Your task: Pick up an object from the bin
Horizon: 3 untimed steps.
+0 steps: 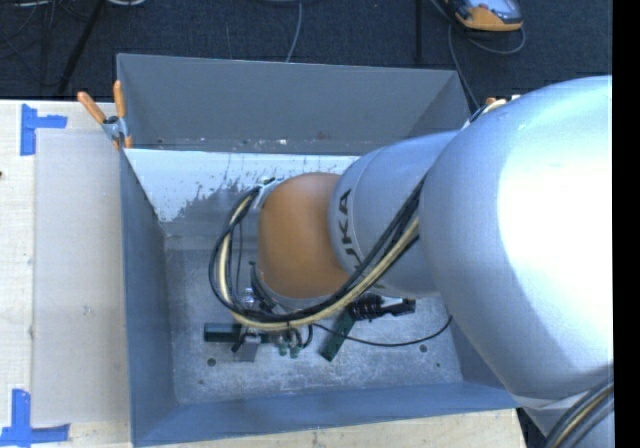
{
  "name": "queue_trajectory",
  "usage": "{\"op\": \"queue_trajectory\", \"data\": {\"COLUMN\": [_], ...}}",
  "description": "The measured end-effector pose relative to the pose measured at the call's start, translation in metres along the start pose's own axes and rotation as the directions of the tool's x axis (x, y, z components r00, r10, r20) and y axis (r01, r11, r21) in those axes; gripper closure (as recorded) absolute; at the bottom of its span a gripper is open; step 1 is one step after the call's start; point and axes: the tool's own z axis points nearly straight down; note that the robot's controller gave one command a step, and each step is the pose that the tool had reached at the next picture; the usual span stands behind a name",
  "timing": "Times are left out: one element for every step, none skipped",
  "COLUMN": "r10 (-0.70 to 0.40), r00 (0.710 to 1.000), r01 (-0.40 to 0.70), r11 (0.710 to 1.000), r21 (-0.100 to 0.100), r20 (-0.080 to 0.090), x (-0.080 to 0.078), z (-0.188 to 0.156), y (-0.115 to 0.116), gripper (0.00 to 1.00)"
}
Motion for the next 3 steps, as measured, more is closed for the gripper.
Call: {"op": "queue_trajectory", "data": {"r10": [0.005,0.009,0.008], "r00": [1.000,1.000,1.000], "r01": [-0.005,-0.009,-0.008], "r11": [1.000,1.000,1.000], "r21": [0.000,0.000,-0.003], "r20": [0.000,-0.001,0.007], "x": [-0.001,-0.001,-0.003], "z": [-0.021,-0.026,-0.110], "y": [-0.001,-0.001,-0.001], "gripper": [1.00,1.00,1.00]}}
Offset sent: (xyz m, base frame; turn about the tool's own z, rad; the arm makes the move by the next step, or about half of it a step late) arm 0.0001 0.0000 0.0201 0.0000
